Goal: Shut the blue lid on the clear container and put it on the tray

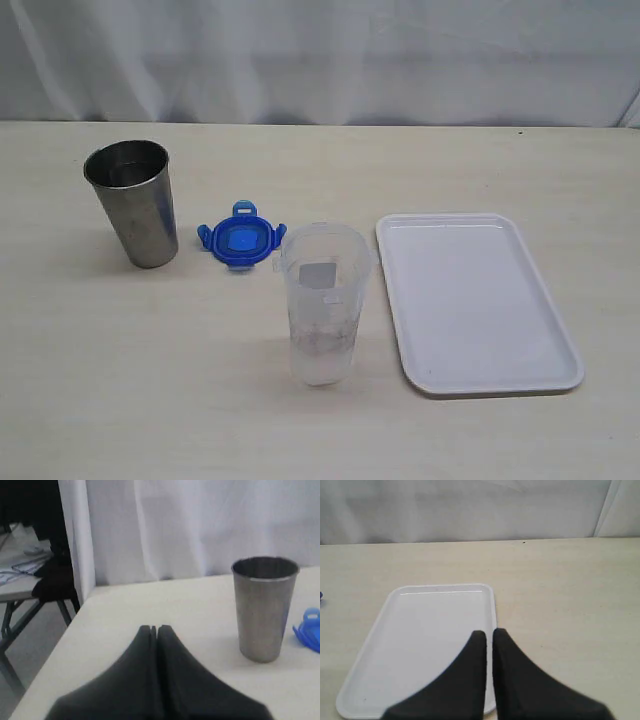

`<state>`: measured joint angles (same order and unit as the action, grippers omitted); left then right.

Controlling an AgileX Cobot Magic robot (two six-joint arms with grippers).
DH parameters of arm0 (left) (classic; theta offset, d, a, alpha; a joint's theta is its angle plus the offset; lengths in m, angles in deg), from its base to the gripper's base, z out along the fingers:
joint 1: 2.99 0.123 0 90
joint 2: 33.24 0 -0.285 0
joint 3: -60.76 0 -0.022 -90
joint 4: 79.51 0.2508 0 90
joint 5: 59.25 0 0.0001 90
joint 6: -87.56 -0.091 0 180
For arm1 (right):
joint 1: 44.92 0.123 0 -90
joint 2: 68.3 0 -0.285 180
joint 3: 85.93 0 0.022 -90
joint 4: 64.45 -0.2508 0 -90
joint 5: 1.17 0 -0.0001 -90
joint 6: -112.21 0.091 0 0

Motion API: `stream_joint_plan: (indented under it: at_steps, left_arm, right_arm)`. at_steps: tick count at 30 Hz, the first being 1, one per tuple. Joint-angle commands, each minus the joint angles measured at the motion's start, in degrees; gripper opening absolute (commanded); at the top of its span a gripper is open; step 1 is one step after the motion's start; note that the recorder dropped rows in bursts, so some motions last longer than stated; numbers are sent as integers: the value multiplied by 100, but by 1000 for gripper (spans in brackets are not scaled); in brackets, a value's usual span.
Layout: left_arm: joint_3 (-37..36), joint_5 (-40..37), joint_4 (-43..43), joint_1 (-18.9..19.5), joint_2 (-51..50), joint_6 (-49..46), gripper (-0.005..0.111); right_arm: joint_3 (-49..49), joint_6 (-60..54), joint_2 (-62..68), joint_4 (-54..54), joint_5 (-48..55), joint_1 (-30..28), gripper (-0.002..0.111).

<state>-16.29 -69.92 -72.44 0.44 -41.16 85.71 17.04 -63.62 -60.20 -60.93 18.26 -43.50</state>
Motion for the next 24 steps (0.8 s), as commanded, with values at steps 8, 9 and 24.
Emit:
stream_joint_plan:
  at_steps: [8,9,24]
  left_arm:
    - [-17,3999,-31,20,13,2140,0]
    - [-17,4106,-31,20,13,2317,0]
    - [556,4519,596,20,-1799,2456,68]
  right_arm:
    - [-18,16,-32,-7,22,6,5]
    - [-18,16,-32,-7,22,6,5]
    - [-18,16,-32,-7,22,6,5]
